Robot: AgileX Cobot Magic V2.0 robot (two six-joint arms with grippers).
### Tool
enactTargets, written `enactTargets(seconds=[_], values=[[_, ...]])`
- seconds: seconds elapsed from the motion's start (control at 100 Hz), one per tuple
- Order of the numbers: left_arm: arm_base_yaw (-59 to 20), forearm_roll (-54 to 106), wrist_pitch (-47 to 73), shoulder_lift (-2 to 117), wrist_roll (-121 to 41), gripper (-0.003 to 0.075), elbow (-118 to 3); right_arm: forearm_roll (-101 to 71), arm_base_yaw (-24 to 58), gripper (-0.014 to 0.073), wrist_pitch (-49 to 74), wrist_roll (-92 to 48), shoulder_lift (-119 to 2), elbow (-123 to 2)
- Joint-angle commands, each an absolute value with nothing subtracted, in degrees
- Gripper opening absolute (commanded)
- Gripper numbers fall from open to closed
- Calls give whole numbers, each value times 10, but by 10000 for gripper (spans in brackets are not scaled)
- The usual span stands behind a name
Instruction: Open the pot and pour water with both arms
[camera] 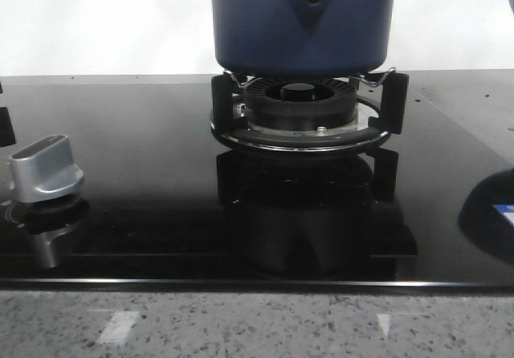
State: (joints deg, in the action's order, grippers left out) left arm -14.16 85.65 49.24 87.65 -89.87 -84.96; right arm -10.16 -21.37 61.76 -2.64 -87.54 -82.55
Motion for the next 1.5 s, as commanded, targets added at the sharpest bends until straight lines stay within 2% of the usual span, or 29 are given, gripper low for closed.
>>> enactTargets(seconds=[0.0,0.48,0.55,0.72,0.79,1.09,1.49], values=[[-156,916,484,847,-894,171,-868,-110,-227,-47,608,-25,-866,-821],[-161,916,482,847,-894,171,-868,-98,-228,-29,542,-27,-871,-728],[-161,916,482,847,-894,171,-868,-98,-228,43,546,-27,-871,-728],[-161,916,482,848,-894,171,-868,-83,-228,338,559,-27,-867,-728],[-161,915,489,853,-894,171,-868,-67,-228,393,568,-27,-860,-737],[-191,909,514,900,-894,171,-868,-69,-228,395,591,-27,-775,-805],[-230,903,498,965,-958,171,-868,-74,-228,395,590,-27,-708,-808]])
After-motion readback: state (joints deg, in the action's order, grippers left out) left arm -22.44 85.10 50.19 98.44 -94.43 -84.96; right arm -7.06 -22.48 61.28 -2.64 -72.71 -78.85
